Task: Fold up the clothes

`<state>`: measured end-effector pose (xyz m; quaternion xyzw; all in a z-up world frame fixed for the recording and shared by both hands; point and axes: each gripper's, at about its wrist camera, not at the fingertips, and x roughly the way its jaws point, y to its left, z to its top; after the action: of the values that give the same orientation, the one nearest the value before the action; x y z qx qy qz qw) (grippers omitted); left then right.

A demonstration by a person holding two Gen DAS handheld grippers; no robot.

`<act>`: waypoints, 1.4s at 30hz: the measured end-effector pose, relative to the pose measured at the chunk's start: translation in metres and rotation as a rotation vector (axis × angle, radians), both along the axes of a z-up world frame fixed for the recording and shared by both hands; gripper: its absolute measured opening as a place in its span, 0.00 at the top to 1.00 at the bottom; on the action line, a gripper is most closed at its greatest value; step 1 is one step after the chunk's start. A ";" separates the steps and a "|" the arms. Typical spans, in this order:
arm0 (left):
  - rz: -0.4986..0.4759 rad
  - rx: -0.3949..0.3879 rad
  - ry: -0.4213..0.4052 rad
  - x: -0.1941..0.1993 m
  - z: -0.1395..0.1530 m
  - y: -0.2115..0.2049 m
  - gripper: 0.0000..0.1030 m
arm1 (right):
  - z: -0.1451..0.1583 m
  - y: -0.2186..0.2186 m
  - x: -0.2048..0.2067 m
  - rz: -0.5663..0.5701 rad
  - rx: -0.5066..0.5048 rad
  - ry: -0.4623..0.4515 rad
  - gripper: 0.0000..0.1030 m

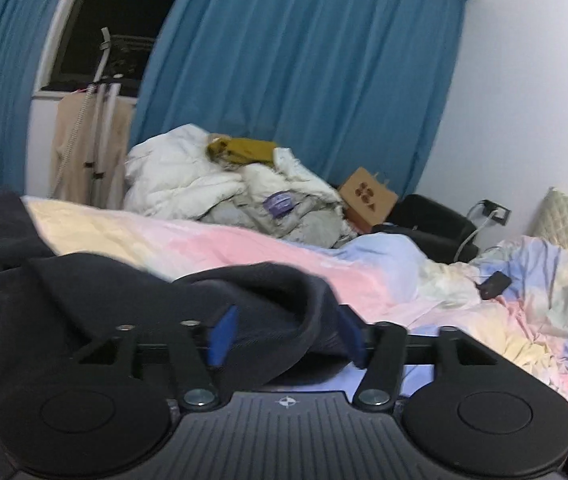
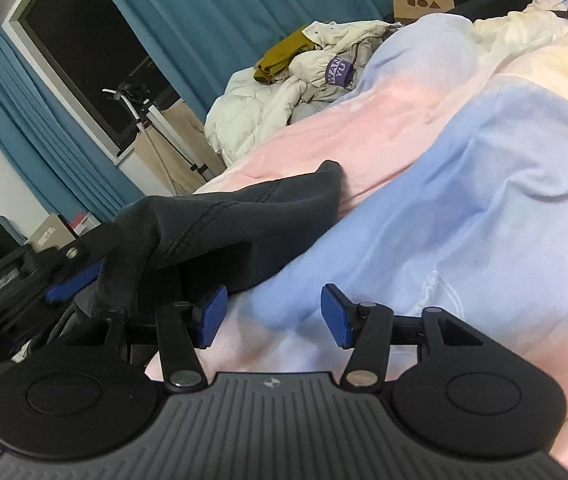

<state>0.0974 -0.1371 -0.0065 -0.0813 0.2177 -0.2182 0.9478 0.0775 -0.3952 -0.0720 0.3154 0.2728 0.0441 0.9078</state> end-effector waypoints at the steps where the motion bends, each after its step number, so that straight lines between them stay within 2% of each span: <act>1: 0.004 -0.007 -0.002 -0.005 0.004 0.007 0.36 | 0.001 0.001 -0.001 0.001 -0.005 -0.001 0.47; 2: 0.008 -0.015 -0.004 -0.010 0.007 0.013 0.34 | 0.002 0.002 -0.002 0.002 -0.010 -0.001 0.47; 4: 0.025 -0.010 -0.015 -0.023 0.012 0.030 0.21 | 0.004 0.004 -0.005 0.002 -0.019 -0.005 0.47; 9: 0.099 0.013 -0.037 -0.057 0.019 0.080 0.21 | 0.009 0.011 -0.011 0.003 -0.043 -0.019 0.46; 14: 0.170 0.043 -0.031 -0.083 0.014 0.126 0.21 | 0.014 0.016 -0.011 0.013 -0.019 -0.024 0.46; 18: 0.207 0.025 0.025 -0.085 0.002 0.149 0.21 | 0.026 0.024 -0.018 0.037 -0.060 -0.051 0.44; 24: 0.200 0.044 0.035 -0.080 -0.004 0.161 0.21 | 0.050 0.031 -0.006 0.060 -0.060 -0.034 0.43; 27: 0.183 0.023 0.040 -0.077 -0.006 0.168 0.21 | 0.067 0.035 0.019 0.052 -0.050 -0.014 0.42; 30: 0.185 0.050 0.027 -0.071 -0.005 0.164 0.21 | 0.091 0.050 0.058 0.055 -0.114 0.004 0.42; 33: 0.182 0.073 -0.016 -0.072 -0.004 0.168 0.21 | 0.102 0.069 0.113 0.082 -0.148 0.050 0.37; 35: 0.179 0.062 -0.021 -0.071 -0.004 0.173 0.21 | 0.096 0.079 0.154 0.099 -0.186 0.125 0.37; 38: 0.173 0.043 -0.015 -0.066 -0.007 0.181 0.21 | 0.083 0.106 0.203 0.161 -0.331 0.235 0.37; 42: 0.175 0.041 0.004 -0.056 -0.014 0.192 0.21 | 0.062 0.134 0.235 0.191 -0.467 0.354 0.37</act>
<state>0.0411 0.0545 -0.0206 -0.0811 0.2160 -0.1299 0.9643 0.3127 -0.2609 -0.0096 0.0741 0.4581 0.0097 0.8858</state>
